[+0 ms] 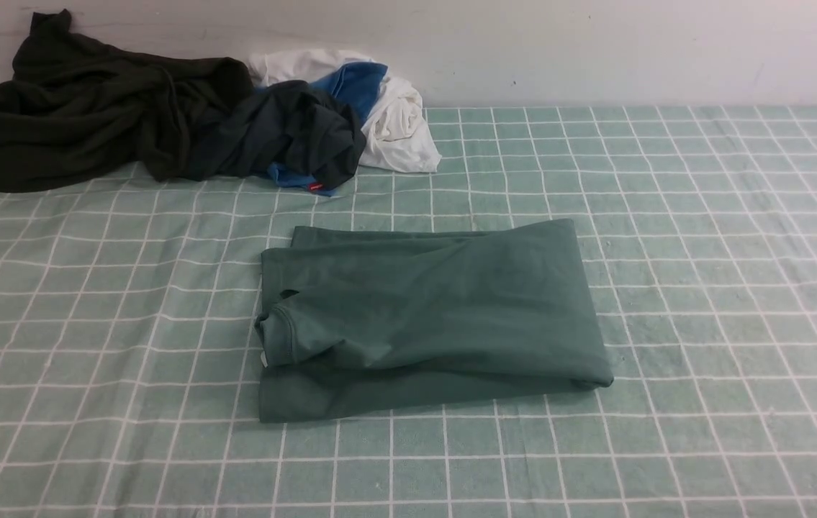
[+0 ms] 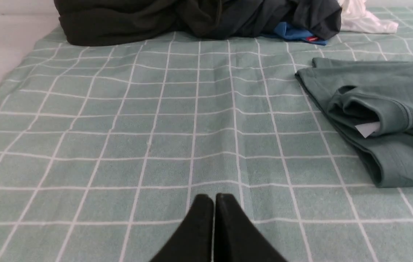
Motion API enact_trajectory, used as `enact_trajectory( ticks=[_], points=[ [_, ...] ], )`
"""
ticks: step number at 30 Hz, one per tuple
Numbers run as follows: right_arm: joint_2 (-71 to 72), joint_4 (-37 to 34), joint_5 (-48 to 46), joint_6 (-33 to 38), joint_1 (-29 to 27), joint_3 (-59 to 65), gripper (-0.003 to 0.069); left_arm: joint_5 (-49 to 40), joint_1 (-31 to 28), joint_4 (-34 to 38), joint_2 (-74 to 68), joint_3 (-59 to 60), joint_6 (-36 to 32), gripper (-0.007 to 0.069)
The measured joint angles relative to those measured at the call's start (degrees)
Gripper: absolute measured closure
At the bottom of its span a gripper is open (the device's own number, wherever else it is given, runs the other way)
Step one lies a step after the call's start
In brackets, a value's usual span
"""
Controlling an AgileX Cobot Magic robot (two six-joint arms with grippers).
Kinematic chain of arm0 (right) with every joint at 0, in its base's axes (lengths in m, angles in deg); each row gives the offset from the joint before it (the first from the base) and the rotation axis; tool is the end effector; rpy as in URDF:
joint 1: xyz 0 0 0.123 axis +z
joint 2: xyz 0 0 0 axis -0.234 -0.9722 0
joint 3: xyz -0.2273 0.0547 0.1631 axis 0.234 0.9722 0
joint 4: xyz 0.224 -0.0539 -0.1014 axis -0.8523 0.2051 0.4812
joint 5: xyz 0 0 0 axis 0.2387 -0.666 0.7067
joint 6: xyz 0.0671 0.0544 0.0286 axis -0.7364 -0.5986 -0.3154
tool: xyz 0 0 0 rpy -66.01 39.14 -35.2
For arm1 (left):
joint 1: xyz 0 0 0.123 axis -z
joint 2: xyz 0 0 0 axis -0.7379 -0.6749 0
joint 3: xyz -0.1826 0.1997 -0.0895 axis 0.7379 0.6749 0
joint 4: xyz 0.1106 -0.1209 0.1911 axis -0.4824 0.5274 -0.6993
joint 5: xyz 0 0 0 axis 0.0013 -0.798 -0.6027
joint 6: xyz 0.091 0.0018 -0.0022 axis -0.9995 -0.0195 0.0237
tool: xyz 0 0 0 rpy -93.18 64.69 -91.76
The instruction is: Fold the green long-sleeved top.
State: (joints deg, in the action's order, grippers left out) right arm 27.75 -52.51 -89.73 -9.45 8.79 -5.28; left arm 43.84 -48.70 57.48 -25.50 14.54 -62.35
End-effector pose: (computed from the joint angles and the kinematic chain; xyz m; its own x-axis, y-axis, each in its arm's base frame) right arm 0.0527 -0.0050 0.1736 -0.2614 0.1638 -0.9512 0.1280 0.9827 0.1340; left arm 0.0536 0.0011 0.1764 -0.2544 -0.0051 -0.9671 -0.0200 0.9998 0.0000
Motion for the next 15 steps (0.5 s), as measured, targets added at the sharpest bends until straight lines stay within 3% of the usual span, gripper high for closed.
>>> enact_trajectory(
  ticks=[15],
  points=[
    [0.0, 0.0, 0.0, 0.0, 0.0, 0.0, 0.0673, -0.2, 0.0, 0.0, 0.0, -0.1, -1.0, 0.0627]
  ],
)
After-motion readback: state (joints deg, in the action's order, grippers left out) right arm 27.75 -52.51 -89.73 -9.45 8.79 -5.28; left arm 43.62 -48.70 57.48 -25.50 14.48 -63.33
